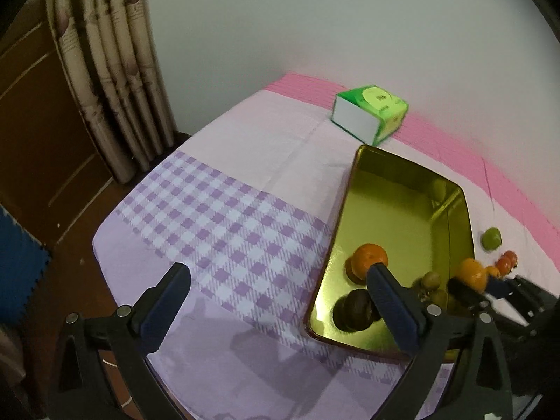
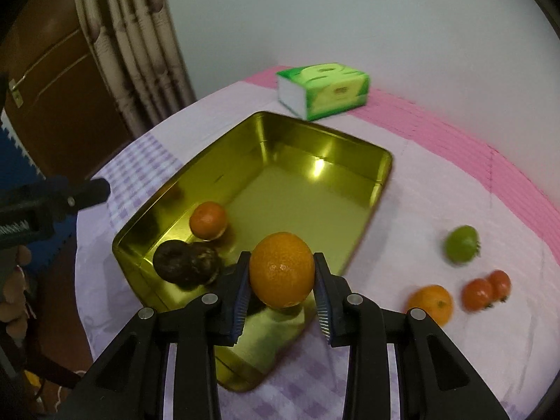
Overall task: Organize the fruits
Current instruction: 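Carry the large orange into the tin tray and open the right gripper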
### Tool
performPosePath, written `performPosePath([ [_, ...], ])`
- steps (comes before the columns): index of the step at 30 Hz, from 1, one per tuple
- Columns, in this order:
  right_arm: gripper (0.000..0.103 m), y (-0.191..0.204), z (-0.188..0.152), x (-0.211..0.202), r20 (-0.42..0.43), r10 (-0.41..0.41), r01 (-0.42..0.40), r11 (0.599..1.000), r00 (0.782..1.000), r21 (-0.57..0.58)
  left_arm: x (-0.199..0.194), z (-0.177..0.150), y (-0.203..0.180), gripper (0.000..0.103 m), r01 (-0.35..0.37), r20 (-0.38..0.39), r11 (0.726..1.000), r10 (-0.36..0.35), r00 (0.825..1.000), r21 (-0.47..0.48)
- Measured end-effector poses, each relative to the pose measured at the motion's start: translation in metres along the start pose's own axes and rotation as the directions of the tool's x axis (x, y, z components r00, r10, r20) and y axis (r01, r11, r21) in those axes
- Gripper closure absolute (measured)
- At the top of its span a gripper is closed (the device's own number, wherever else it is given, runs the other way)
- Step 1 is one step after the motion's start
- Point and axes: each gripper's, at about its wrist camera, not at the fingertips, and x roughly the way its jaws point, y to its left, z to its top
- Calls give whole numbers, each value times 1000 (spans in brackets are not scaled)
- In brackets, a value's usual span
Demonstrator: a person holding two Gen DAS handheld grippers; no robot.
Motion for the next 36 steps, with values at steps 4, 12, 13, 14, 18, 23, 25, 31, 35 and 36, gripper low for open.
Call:
performPosePath([
  [4,68,8,2,13,-28,6,-6,1000,1000,-21,3,0,2,3,-4,-10,1000,4,1000,-10],
  [12,68,13,4,28,-56,4,-5,1000,998,-29,6,0,1,3,0,-16,1000,0,1000,-6],
  [13,68,12,3,29,-60,5,-7,1000,998,-29,6,-1,1,3,-2,-18,1000,2,1000,-8],
  [14,68,12,3,29,-63,2,-4,1000,998,-29,6,-1,1,3,-2,-18,1000,2,1000,-9],
  [18,67,10,3,28,-58,1,-3,1000,998,-27,6,-1,0,3,-2,-18,1000,2,1000,-6],
  [23,61,10,4,24,-45,-1,0,1000,999,-27,8,-2,-2,3,-4,-20,1000,4,1000,2],
  [25,52,10,5,21,-36,3,-4,1000,999,-23,8,-3,-3,3,-6,-19,1000,6,1000,7],
  [31,37,4,8,-6,61,-16,18,1000,998,-21,8,-4,-6,3,-17,-16,1000,18,1000,21],
  [35,24,-19,5,-27,115,-67,66,998,991,7,7,-5,-9,3,-21,-8,999,22,1000,35],
  [36,23,-28,3,-32,122,-88,86,996,989,19,6,-6,-10,3,-22,-4,999,23,1000,40],
])
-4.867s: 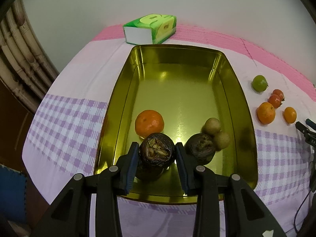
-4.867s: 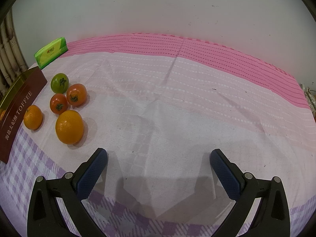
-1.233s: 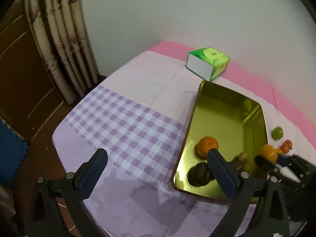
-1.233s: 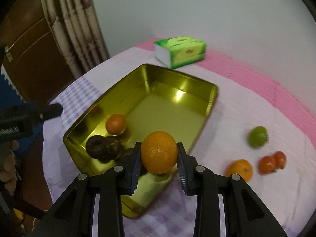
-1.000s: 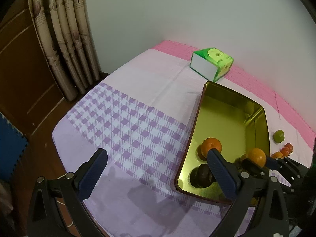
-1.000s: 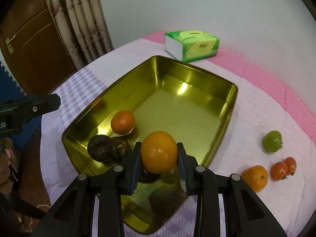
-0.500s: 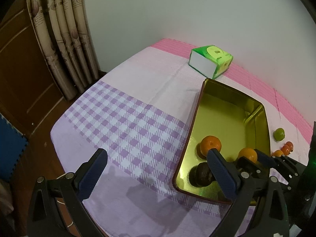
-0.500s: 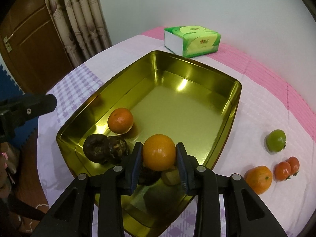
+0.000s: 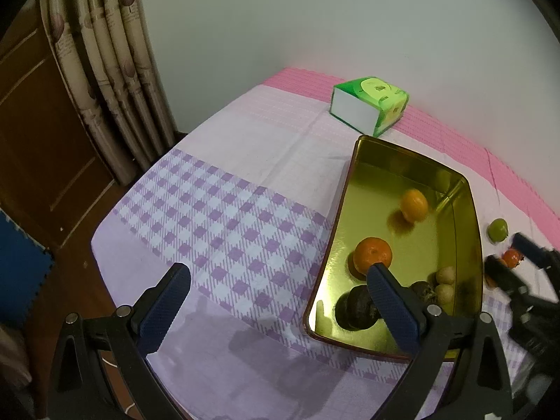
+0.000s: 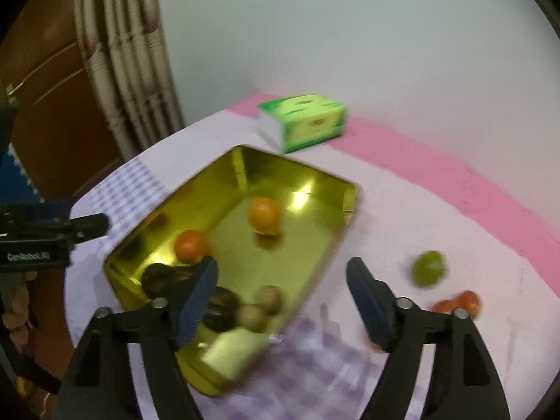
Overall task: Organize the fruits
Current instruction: 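Carry the large orange into the tin tray and open the right gripper, then move the left gripper to the tangerine on the cover and grasp it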
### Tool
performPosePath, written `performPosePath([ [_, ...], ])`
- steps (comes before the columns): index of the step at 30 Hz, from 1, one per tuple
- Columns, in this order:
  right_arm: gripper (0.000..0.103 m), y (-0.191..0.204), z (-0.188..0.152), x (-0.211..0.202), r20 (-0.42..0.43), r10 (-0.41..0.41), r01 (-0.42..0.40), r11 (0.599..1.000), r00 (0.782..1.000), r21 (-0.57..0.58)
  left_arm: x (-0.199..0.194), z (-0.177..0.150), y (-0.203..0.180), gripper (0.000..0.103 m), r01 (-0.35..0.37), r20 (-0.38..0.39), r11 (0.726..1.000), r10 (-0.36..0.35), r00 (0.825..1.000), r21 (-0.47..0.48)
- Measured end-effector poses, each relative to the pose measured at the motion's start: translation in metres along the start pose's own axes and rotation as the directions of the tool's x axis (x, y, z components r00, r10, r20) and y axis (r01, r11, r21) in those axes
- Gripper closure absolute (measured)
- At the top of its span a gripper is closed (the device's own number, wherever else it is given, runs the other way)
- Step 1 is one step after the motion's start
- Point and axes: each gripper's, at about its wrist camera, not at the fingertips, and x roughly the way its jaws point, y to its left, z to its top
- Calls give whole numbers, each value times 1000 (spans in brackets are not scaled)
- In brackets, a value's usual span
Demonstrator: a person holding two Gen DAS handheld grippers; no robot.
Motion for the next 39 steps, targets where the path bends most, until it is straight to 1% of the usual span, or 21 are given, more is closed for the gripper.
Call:
performPosePath([
  [2,22,-24,-7,-6,1,-43,42,999,999,34,-1,-1,-4,3,2,9,1000,-2,1000,14],
  [5,13,-66,-23,-13,-16,-108,110,989,994,104,-11,-3,-12,3,39,51,999,-41,998,33],
  [6,13,-81,-30,-16,-21,-135,136,982,991,131,-17,-4,-17,3,59,81,997,-63,995,52],
  [9,12,-124,-54,-19,-61,-200,208,959,978,194,-24,-8,-33,3,82,112,991,-94,989,108],
  [11,12,-145,-65,-20,-85,-225,239,947,971,216,-26,-12,-47,3,105,112,983,-123,986,148],
  [16,9,-180,-85,-14,-128,-256,280,931,958,233,-25,-19,-88,3,158,73,960,-179,981,232],
  [20,8,-194,-93,-4,-150,-255,286,927,955,242,-22,-21,-123,3,211,34,940,-229,973,269],
  [22,8,-199,-97,1,-159,-242,276,929,957,247,-20,-23,-141,3,227,20,928,-244,970,295],
  [25,8,-201,-100,8,-171,-249,284,932,953,226,-18,-24,-167,3,248,2,910,-263,965,333],
  [28,4,-205,-103,11,-163,-237,270,936,958,224,-15,-26,-193,3,263,-16,891,-277,961,371],
  [30,0,-206,-104,12,-158,-233,264,939,960,220,-11,-27,-211,3,264,-27,877,-277,960,402],
  [34,0,-207,-105,12,-158,-227,258,943,961,211,-2,-29,-236,3,269,-51,853,-276,960,447],
  [37,0,-207,-105,12,-159,-228,258,943,961,210,4,-30,-247,4,273,-69,846,-273,960,458],
  [38,0,-207,-105,12,-159,-229,259,943,960,209,8,-30,-250,5,273,-79,845,-267,960,460],
  [39,0,-207,-105,12,-159,-228,259,943,961,210,11,-30,-252,8,274,-86,844,-265,960,461],
])
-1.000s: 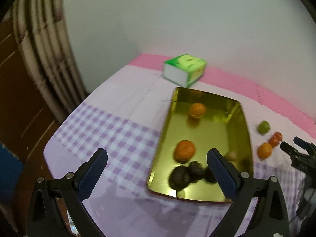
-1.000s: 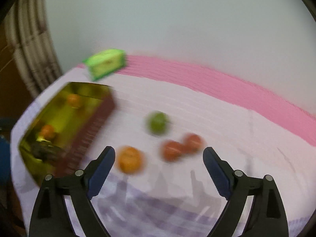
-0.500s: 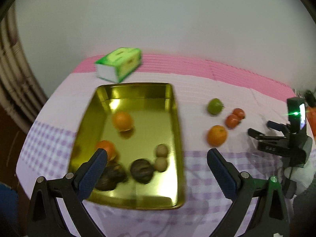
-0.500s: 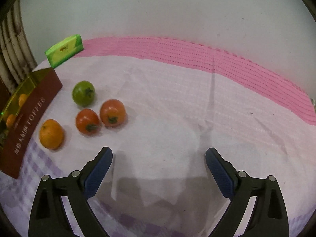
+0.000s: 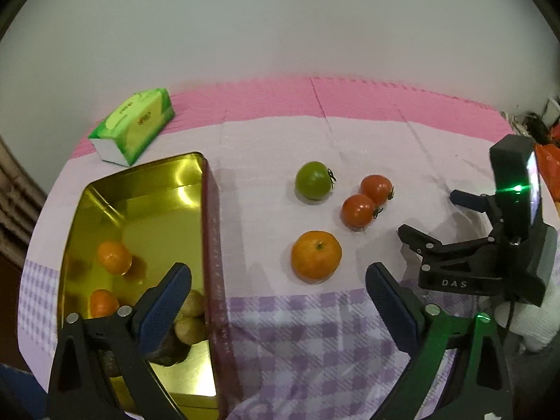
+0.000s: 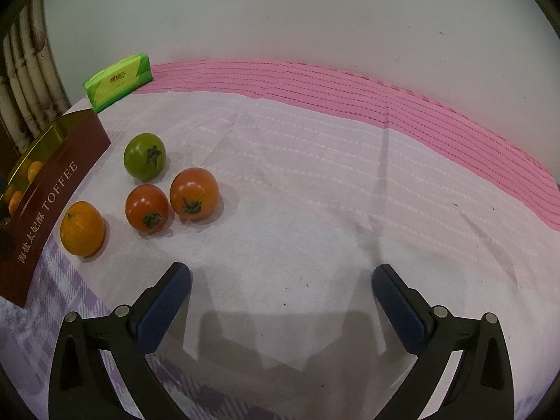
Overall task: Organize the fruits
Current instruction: 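Move the left gripper to the tangerine on the cover and grasp it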
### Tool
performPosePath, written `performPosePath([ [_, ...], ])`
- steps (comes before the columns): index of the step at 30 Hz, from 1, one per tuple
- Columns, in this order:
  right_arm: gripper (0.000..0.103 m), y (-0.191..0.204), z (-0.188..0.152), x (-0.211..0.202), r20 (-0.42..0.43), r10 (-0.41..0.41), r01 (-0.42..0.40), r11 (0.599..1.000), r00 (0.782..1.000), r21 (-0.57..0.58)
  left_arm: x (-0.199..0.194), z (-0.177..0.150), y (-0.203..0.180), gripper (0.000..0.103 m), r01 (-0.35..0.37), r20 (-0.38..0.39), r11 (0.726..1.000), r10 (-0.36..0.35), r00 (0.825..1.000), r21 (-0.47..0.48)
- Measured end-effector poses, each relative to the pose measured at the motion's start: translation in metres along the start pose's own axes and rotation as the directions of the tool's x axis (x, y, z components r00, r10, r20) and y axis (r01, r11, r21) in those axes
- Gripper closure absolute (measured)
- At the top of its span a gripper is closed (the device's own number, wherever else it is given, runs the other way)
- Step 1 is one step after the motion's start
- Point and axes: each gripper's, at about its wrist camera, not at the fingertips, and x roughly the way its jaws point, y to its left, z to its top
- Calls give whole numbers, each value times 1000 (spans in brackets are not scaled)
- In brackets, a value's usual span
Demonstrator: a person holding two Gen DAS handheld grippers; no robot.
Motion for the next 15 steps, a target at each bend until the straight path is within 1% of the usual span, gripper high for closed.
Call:
performPosePath([
  [2,0,1,1,0,0,0,0,1000,1000,0,6,2,-2,11,2,-16,1000,-2,1000,3],
  [7,0,0,1,0,0,-1,1,1000,1000,0,19,4,-6,23,22,-46,1000,-22,999,0],
  [15,0,0,1,0,0,-1,1,1000,1000,0,34,10,-17,24,29,-65,999,-28,998,24],
])
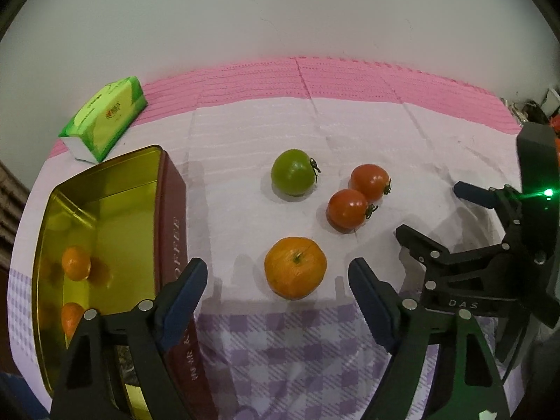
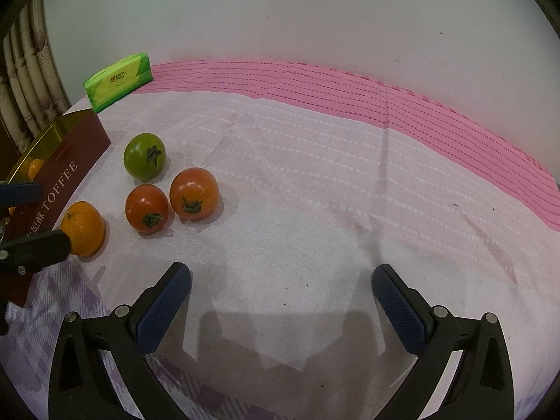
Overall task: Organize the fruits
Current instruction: 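Move the left gripper to the tangerine on the cover and grasp it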
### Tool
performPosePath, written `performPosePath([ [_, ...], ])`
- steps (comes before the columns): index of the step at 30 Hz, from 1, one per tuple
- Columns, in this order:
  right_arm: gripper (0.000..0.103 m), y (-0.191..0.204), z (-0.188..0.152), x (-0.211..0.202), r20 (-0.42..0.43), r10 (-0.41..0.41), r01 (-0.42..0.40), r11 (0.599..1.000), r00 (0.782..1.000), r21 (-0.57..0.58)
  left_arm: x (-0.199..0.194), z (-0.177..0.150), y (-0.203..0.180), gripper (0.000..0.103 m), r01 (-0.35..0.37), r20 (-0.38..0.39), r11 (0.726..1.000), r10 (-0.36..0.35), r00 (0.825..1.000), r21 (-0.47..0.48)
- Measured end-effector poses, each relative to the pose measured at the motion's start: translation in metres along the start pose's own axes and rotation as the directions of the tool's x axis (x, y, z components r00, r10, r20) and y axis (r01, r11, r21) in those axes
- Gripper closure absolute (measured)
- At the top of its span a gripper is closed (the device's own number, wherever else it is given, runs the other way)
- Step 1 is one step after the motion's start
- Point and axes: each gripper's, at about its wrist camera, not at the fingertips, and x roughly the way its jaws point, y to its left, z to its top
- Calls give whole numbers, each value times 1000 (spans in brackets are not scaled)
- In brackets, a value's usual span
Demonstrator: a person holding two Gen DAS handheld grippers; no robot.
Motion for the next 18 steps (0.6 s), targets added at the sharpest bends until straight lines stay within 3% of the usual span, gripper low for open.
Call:
performPosePath([
  [8,0,0,0,0,1,0,0,1000,1000,0,12,6,-3,24,-3,-20,1000,3,1000,6],
  [18,0,0,0,0,1,0,0,1000,1000,0,23,12,-4,35,1,-48,1000,0,999,9],
])
